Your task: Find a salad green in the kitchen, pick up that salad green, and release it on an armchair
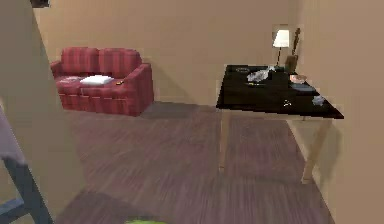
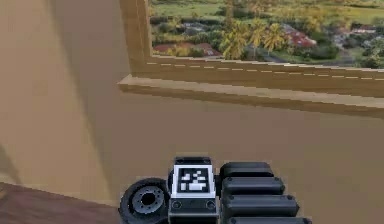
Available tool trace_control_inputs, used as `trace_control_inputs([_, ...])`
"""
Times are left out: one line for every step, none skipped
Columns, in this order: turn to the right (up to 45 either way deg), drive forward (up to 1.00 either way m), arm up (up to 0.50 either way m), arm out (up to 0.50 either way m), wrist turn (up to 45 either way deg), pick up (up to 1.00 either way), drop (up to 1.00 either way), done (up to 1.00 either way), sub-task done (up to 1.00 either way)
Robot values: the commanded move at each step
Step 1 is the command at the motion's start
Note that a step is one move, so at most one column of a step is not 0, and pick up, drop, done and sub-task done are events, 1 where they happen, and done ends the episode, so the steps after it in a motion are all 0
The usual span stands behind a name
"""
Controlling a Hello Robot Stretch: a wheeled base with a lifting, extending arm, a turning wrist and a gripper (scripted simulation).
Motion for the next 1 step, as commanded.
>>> trace_control_inputs([30.0, 0.00, 0.00, 0.00, 0.0, 0.00, 0.00, 0.00, 0.00])
